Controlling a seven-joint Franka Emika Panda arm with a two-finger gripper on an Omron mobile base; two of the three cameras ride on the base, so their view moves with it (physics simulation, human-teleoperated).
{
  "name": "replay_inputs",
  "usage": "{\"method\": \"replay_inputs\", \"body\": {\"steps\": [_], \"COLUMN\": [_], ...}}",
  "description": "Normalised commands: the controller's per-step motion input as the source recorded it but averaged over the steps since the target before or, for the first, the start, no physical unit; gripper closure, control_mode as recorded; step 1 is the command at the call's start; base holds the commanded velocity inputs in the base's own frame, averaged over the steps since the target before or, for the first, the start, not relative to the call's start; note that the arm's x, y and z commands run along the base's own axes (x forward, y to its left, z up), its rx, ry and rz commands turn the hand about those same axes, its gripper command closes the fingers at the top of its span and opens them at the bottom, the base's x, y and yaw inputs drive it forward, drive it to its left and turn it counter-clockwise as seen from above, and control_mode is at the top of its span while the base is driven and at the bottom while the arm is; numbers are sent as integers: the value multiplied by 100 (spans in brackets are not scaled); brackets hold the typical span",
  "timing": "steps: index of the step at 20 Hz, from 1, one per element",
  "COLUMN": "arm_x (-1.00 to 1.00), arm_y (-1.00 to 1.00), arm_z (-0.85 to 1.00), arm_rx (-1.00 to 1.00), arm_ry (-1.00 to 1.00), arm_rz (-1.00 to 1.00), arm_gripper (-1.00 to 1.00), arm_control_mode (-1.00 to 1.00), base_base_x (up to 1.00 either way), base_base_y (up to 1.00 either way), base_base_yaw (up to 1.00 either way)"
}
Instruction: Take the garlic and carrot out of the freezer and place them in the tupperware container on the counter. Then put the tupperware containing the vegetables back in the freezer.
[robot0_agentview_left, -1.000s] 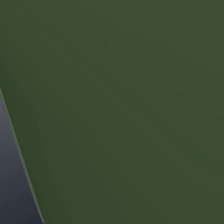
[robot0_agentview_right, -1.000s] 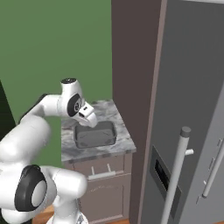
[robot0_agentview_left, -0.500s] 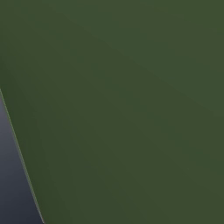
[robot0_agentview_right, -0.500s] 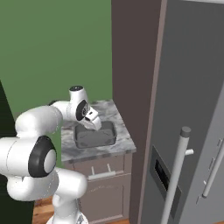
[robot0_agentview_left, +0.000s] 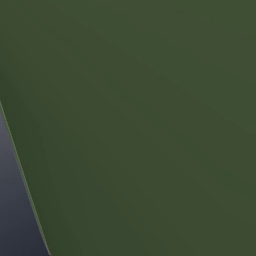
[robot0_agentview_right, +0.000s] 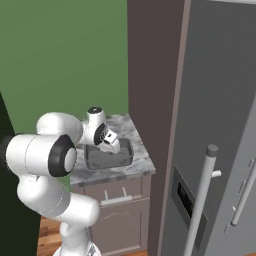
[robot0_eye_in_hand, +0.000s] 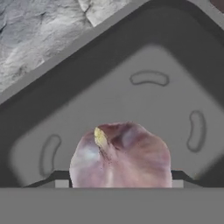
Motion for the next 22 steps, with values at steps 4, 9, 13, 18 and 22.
{"method": "replay_inputs", "body": {"steps": [4, 9, 13, 18, 22], "arm_x": [49, 25, 2, -11, -26], "arm_y": [0, 0, 0, -8, -1], "arm_z": [-33, -37, -16, 6, 35], "arm_rx": [1, 0, 1, 2, 4], "arm_ry": [0, 5, 4, 0, 0], "arm_rz": [9, 6, 3, 1, 0], "arm_gripper": [100, 100, -100, -100, -100], "arm_control_mode": [-100, -100, -100, -100, -100], "base_base_x": [0, 0, 0, 0, 0], "base_base_y": [0, 0, 0, 0, 0], "base_base_yaw": [0, 0, 0, 0, 0]}}
